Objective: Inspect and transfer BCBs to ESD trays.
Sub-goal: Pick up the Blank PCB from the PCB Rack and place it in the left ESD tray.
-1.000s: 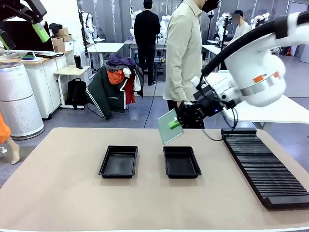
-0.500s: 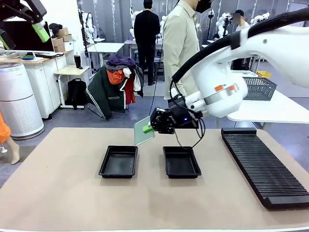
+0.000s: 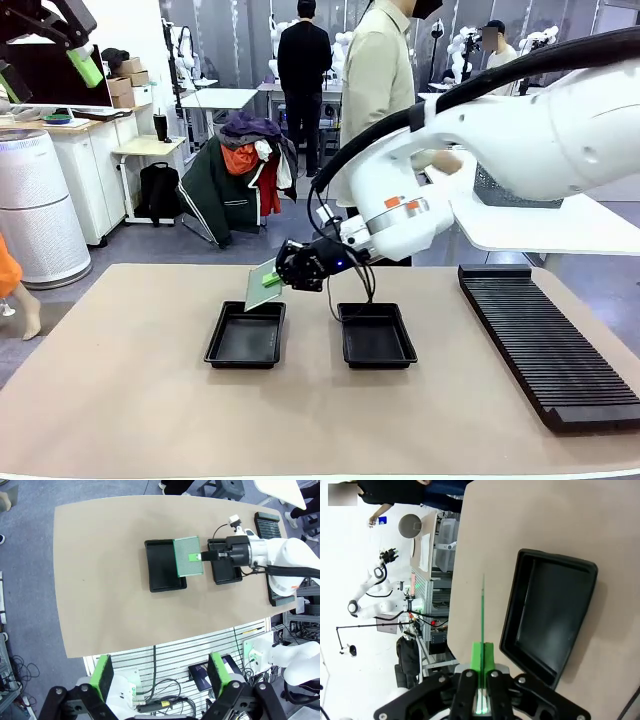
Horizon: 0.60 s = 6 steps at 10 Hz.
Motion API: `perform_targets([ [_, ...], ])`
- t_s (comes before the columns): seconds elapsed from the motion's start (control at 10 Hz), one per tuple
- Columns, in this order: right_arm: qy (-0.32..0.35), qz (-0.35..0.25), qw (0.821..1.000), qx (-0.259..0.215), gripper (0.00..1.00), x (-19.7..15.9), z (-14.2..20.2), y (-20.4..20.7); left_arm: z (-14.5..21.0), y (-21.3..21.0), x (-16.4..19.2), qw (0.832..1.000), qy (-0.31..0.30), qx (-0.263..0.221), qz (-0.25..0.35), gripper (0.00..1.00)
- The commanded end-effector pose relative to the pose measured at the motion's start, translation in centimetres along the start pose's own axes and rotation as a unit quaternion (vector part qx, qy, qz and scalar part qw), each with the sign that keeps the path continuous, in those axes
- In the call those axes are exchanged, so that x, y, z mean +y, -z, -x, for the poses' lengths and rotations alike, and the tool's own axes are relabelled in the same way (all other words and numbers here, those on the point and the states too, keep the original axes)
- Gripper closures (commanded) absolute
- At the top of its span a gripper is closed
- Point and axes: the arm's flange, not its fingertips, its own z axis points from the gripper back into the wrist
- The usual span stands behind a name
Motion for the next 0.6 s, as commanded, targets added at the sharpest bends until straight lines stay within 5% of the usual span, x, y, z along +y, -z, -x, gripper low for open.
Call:
perform_targets([
  [0.0,0.006,-0.003,1.0,-0.006,0.97,-0.6,-0.8,2.6,0.0,0.1,0.1,1.0,-0.002,0.001,-0.001,0.0],
  [0.5,0.037,0.019,0.999,0.019,0.97,-3.8,-1.3,6.8,0.0,0.1,0.1,1.0,-0.002,0.001,-0.001,0.0],
])
